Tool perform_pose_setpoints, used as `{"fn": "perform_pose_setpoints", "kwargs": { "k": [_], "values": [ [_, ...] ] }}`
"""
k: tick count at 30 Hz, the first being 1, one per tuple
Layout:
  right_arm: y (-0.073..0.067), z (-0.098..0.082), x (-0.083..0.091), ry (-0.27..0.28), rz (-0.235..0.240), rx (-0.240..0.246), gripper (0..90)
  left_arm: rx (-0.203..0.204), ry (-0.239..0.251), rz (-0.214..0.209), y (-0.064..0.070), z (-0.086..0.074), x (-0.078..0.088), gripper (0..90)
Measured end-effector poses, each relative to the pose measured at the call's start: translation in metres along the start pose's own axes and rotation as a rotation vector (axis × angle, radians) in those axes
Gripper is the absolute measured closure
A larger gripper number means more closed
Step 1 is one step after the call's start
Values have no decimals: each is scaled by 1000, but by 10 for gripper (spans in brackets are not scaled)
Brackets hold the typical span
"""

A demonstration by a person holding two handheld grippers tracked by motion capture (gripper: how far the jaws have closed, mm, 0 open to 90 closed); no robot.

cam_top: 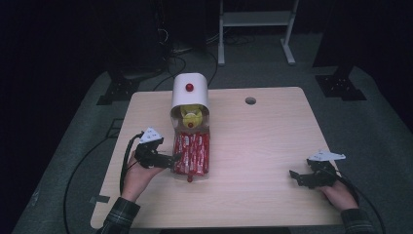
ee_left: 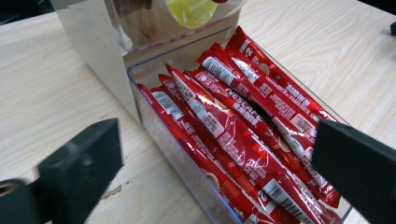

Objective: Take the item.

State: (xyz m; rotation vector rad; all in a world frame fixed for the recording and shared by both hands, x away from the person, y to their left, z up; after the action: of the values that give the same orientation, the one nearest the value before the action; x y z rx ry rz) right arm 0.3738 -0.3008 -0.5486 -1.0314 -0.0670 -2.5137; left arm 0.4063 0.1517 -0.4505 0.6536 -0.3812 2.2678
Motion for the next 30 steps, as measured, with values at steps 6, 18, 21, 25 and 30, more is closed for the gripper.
{"fn": "perform_pose_setpoints", "kwargs": {
  "k": [6,18,21,25,30],
  "values": [
    [0,0,0,0,0,0,114,1,1,-4,1,1,-4,56],
    [0,0,0,0,0,0,114,3,11,-11,5,4,-14,172],
    [0,0,0,0,0,1,114,2,11,-8,6,5,-19,192],
    [0,0,0,0,0,1,114,-4,17,-13,7,6,-22,233],
    [0,0,0,0,0,1,114,-7,11,-14,9,5,-25,303]
  ]
}}
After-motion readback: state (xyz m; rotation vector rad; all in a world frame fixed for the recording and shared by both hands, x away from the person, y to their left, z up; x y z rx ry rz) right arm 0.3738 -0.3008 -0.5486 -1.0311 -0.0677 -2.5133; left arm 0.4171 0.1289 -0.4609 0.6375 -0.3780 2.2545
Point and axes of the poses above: each handheld gripper's, and its own axes: x roughly backward along the jaws, z roughly out of its top, y roughly to its right, the point moved 9 cm from there along -x, roughly forward along the jaws, and after that the axes turned 8 degrees about -x, right-handed, at the moved point
